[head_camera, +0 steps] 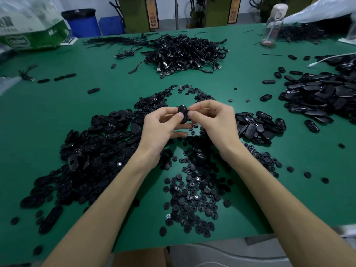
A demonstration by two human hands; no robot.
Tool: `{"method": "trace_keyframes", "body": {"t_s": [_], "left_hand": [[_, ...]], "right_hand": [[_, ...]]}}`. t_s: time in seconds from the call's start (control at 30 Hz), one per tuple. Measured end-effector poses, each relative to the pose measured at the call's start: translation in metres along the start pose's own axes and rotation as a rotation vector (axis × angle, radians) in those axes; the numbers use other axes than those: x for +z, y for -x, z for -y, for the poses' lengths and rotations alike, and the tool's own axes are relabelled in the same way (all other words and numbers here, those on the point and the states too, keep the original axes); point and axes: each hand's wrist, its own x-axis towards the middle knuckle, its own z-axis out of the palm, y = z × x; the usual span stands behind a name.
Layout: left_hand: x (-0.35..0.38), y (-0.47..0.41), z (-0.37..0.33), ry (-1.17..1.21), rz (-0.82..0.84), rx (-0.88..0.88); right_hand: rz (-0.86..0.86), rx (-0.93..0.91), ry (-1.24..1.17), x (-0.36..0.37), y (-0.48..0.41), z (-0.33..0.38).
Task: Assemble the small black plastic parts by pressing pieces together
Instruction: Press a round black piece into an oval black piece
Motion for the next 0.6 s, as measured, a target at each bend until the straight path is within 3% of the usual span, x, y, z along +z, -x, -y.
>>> {"method": "trace_keyframes", "body": {"t_s": [0.37,0.6], "left_hand": [[-0.002,-0.003,0.0009,0.168,-0.064,-0.056],[-0.0026,-0.0048,0.0039,0.19,-0.047,-0.098]], "right_hand": [[0.054,0.192,-0.269,-0.0042,-0.002,0.0029],[0.059,0.194,-0.27,-0.004,-0.0028,0.0007]]}}
